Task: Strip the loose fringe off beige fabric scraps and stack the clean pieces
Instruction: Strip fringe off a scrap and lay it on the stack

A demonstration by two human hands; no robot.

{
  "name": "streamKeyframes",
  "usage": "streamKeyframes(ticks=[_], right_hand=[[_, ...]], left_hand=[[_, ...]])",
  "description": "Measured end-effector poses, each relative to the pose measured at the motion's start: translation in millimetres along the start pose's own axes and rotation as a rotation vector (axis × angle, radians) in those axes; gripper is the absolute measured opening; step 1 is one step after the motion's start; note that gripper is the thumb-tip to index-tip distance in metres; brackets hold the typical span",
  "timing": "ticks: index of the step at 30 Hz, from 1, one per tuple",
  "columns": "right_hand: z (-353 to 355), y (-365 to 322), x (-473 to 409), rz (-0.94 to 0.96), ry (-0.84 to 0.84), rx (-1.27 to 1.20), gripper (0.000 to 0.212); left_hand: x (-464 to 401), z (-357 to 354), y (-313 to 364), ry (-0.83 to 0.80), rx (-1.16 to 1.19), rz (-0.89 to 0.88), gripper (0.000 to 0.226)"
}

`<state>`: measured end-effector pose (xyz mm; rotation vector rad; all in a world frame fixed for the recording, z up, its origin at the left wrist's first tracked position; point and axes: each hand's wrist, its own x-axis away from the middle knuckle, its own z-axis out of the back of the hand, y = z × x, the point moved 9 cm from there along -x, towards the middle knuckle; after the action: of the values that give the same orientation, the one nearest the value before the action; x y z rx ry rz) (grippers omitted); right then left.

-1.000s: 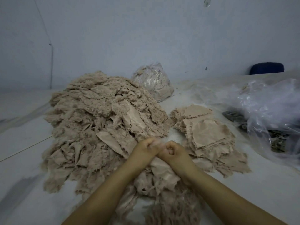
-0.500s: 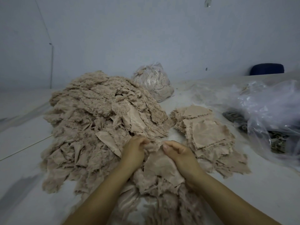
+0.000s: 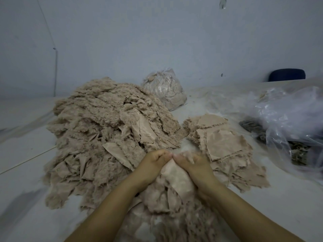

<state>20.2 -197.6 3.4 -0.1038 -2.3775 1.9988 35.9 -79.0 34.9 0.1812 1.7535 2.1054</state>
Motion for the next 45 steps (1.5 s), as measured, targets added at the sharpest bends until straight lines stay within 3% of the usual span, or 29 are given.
streamKeyframes(ticks=[5, 6, 8, 11, 13, 15, 17, 18, 20, 22, 25, 30, 32, 34, 35, 39, 40, 43, 45], right_hand=[[35.0, -12.6, -8.6, 0.054, 0.28, -0.104, 0.022], [38.1, -13.9, -10.0, 0.065, 0.282, -0.084, 0.023], [31.5, -14.7, -10.4, 0.076, 0.239, -0.022, 0.023], [26.2, -14.6, -10.7, 0.098, 0.285, -0.017, 0.018], [42.6, -15.9, -12.4, 0.085, 0.407, -0.125, 0.015], [63.0, -18.5, -15.2, 0.059, 0.485, -0.213, 0.028], [69.3, -17.5, -16.8, 0.036, 0.451, -0.226, 0.038], [64.3, -15.6, -17.4, 0.026, 0.398, -0.23, 0.032], [39.4, -10.6, -15.5, 0.002, 0.231, -0.186, 0.019], [15.6, -3.8, -13.4, -0.005, 0.115, -0.102, 0.027], [14.9, -4.0, -14.9, 0.052, 0.153, -0.012, 0.039], [55.7, -10.4, -18.9, 0.091, 0.315, 0.066, 0.037], [48.1, -11.1, -16.7, 0.051, 0.143, 0.279, 0.034], [17.3, -1.0, -4.6, -0.034, -0.224, 0.466, 0.03], [7.1, -0.7, 2.8, -0.056, -0.329, 0.505, 0.028], [11.8, -13.3, -1.9, -0.082, -0.216, 0.292, 0.06], [10.1, -14.8, -3.2, -0.069, -0.216, 0.251, 0.055], [13.6, -21.9, -5.2, 0.016, -0.13, 0.231, 0.01], [21.7, -20.6, -8.0, 0.025, -0.076, 0.261, 0.032]], left_hand=[[-3.1, 42.4, -16.2, 0.302, -0.04, 0.104, 0.038], [-2.4, 43.0, -18.0, 0.287, -0.045, 0.125, 0.041], [-3.6, 21.3, -20.5, 0.099, 0.02, 0.168, 0.045], [-0.4, -27.8, -20.4, -0.214, 0.0, 0.163, 0.022], [-0.8, -22.5, -24.3, -0.151, -0.079, 0.167, 0.017], [-1.1, -1.0, -34.5, -0.068, -0.197, 0.209, 0.022], [2.0, 7.4, -40.5, -0.085, -0.271, 0.251, 0.023], [3.3, 5.7, -39.9, -0.095, -0.232, 0.26, 0.027], [2.3, -8.9, -36.1, -0.109, 0.019, 0.306, 0.041], [-1.7, -25.0, -36.2, -0.087, 0.31, 0.392, 0.048], [-6.8, -27.8, -39.9, 0.074, 0.527, 0.417, 0.041], [-4.3, 13.8, -43.5, 0.343, 0.507, 0.322, 0.023], [-2.8, 26.3, -40.8, 0.355, 0.513, 0.296, 0.022], [-4.0, 26.0, -35.2, 0.303, 0.525, 0.275, 0.021], [-5.5, 23.8, -31.7, 0.279, 0.524, 0.268, 0.021], [-10.8, 10.1, -19.3, 0.187, 0.549, 0.253, 0.022], [-11.3, 6.8, -18.2, 0.161, 0.555, 0.258, 0.022], [-10.8, 5.9, -16.6, 0.149, 0.539, 0.25, 0.023], [-11.7, 15.9, -19.7, 0.219, 0.524, 0.23, 0.021]])
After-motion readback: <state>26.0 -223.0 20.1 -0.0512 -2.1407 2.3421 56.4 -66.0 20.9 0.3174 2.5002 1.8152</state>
